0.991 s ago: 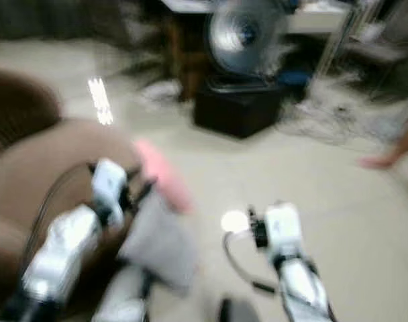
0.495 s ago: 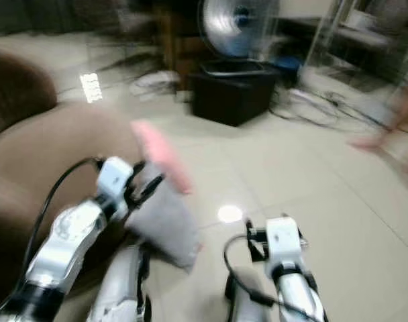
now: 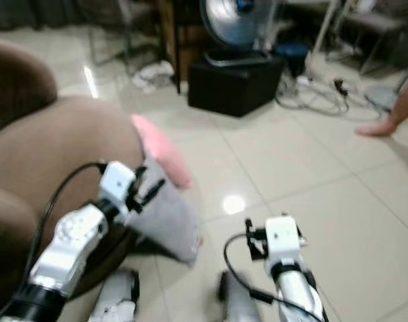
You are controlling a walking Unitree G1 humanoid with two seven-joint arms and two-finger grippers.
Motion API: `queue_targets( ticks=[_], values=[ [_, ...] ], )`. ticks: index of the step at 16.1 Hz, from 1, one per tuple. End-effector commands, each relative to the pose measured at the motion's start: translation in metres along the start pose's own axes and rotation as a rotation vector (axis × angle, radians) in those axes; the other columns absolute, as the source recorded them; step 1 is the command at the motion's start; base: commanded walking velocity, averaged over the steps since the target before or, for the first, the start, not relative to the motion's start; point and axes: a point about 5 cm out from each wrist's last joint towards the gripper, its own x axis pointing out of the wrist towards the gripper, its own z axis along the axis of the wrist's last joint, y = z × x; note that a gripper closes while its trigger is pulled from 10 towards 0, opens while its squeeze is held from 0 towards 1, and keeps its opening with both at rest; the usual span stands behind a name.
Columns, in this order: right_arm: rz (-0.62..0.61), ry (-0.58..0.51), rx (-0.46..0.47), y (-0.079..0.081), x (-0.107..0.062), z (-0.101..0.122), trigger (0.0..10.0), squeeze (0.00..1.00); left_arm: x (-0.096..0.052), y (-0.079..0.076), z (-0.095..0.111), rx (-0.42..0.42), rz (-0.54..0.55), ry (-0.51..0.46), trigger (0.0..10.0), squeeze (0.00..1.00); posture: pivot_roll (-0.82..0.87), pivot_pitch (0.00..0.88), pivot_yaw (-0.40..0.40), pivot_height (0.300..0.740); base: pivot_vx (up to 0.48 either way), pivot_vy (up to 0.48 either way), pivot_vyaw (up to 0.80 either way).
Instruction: Move the pillow to the sofa from floor
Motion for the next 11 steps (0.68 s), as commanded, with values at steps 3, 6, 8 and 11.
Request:
queue_targets(
  ticks=[3,6,8,11],
  values=[
    [0.009,-0.017,-0.023,0.0023,0.0009,0.0047,10.0,0.00,-0.0039,0.0097,-0.0002,0.023,0.026,0.012,10.0,0.00,-0.01,0.008,-0.016,0.575,0.426,0.000,-0.21],
    [0.017,-0.016,-0.032,0.0028,0.0010,0.0040,10.0,0.00,-0.0042,0.0101,-0.0006,0.028,0.030,0.016,10.0,0.00,-0.01,0.010,-0.016,0.575,0.426,0.000,0.00],
    [0.037,-0.012,-0.069,0.0043,0.0013,0.0032,10.0,0.00,-0.0045,0.0105,-0.0007,0.031,0.030,0.018,10.0,0.00,-0.01,0.018,-0.014,0.575,0.414,0.000,0.00],
    [0.033,0.006,-0.029,0.0041,0.0003,-0.0005,10.0,0.00,-0.0072,0.0120,-0.0052,0.041,0.035,0.044,10.0,0.00,-0.01,0.028,-0.013,0.575,0.125,0.000,0.00]
  ],
)
